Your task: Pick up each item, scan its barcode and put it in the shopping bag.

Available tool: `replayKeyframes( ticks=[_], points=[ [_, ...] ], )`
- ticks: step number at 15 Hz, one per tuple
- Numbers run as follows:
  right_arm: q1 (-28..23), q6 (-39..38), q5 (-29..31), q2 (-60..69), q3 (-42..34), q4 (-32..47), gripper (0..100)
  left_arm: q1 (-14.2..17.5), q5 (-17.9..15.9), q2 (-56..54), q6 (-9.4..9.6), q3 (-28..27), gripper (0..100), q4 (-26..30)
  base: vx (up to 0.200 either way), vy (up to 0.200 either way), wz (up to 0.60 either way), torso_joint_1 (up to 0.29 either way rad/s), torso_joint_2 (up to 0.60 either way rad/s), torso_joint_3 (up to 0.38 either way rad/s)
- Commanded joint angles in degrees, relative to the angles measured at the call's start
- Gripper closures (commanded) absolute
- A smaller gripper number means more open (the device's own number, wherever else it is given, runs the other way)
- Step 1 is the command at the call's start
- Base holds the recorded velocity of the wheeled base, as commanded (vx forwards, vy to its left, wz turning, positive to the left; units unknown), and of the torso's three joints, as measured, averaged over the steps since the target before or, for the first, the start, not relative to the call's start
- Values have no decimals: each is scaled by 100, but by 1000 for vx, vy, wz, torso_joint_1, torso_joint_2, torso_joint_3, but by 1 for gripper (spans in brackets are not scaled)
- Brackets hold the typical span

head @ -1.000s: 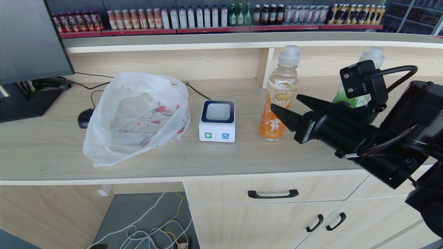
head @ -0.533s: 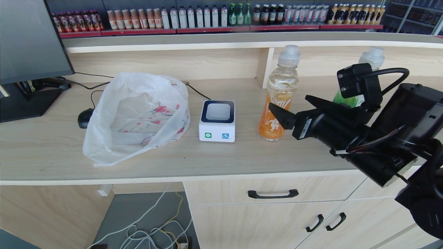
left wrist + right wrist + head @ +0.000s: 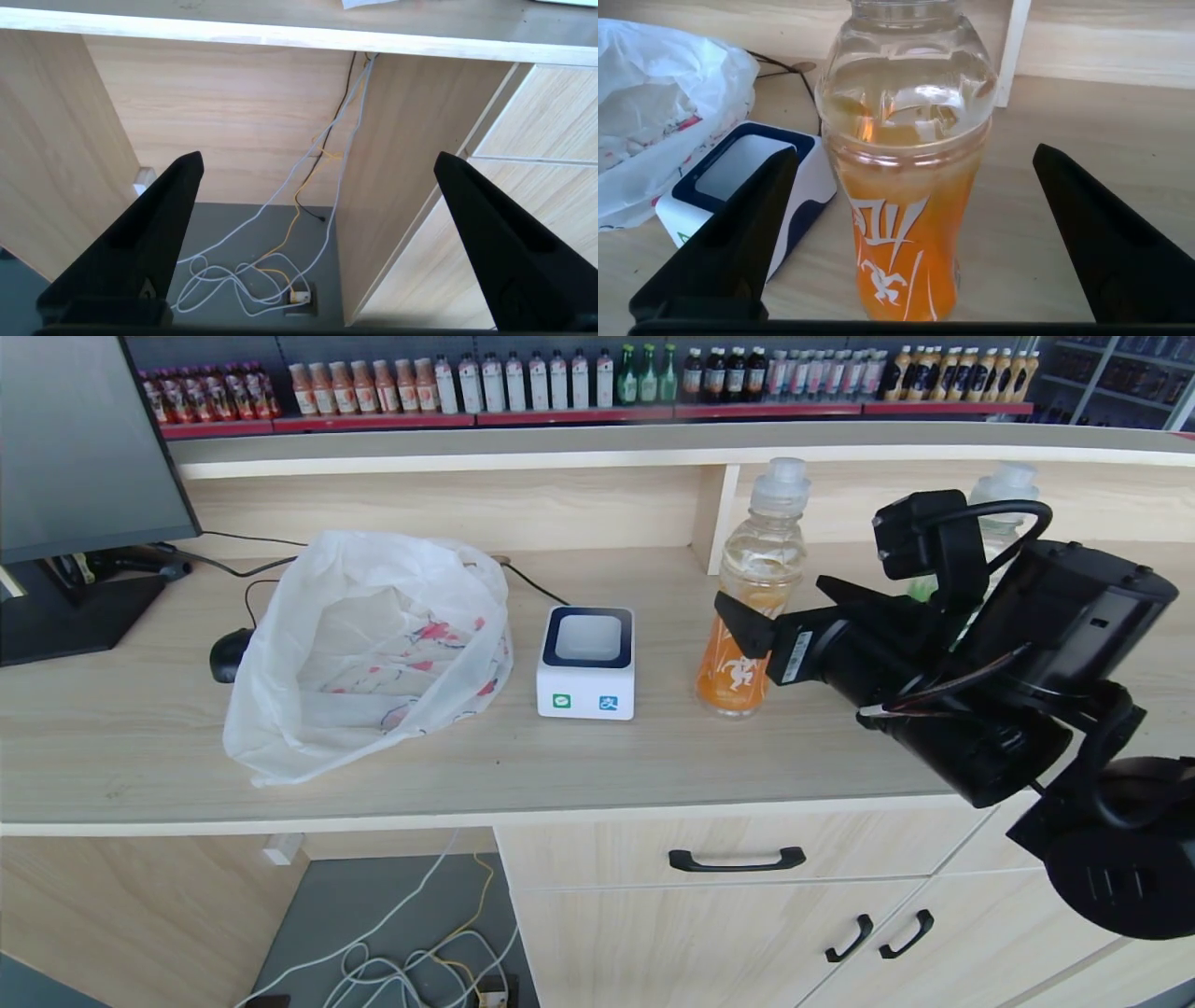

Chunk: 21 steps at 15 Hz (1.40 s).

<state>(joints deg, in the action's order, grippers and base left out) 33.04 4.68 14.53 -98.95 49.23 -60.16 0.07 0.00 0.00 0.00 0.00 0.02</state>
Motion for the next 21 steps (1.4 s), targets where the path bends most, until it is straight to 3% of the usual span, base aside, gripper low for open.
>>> replayKeyframes(
  ticks=[1, 21],
  points=[
    [10, 59, 15, -142, 131, 4, 0, 1, 0, 0, 0, 0, 0, -2, 0, 0, 0, 0, 0, 0],
    [1, 261, 226, -915, 1142, 22, 0, 1, 0, 0, 0, 0, 0, -2, 0, 0, 0, 0, 0, 0]
  ],
)
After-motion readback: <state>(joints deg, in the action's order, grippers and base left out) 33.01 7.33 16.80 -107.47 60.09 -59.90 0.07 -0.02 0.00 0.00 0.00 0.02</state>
